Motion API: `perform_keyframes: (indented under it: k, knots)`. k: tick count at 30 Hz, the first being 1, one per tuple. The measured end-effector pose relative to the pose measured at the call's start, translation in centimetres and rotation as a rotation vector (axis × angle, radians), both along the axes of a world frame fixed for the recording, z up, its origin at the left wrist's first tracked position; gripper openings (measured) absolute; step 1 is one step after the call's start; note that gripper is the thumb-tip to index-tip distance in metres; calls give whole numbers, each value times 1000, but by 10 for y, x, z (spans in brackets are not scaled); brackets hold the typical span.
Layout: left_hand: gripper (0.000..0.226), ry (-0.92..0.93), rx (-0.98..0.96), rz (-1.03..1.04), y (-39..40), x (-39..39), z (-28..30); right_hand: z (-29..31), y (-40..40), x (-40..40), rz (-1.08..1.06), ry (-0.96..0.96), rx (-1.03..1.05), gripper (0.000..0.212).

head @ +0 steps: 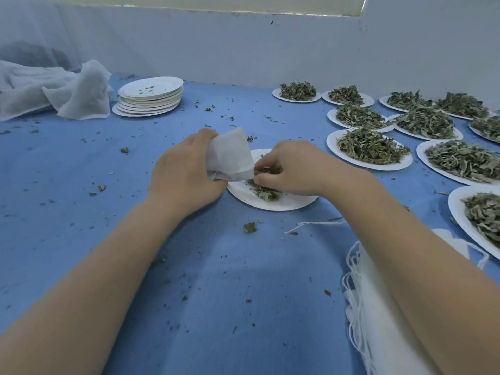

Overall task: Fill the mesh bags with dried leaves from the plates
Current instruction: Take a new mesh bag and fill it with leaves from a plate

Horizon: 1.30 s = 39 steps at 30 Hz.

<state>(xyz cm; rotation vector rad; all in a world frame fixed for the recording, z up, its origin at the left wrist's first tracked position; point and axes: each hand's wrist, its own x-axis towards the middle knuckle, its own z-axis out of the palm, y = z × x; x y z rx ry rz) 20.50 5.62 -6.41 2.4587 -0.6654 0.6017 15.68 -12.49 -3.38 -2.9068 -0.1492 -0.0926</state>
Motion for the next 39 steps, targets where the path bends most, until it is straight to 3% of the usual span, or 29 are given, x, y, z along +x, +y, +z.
perform_keyframes:
  k: [8,14,23,30,34,39]
  knots:
    - [55,37,-40,46,3,2,1,6,-7,0,-42,77,25,46]
    - [53,71,-43,26,3,1,-2,3,0,0,-37,-24,-47,20]
    - [54,42,22,19,3,2,-2,37,-16,-13,-52,-217,123,20]
    - [56,-62,55,-18,-2,-5,1,36,9,-12,117,-243,61,20]
    - [55,-43,32,-36,-6,-9,2,29,15,-11,98,-297,234,16]
    - [53,-10,-43,-61,-8,-11,2,25,16,-14,93,-199,585,22]
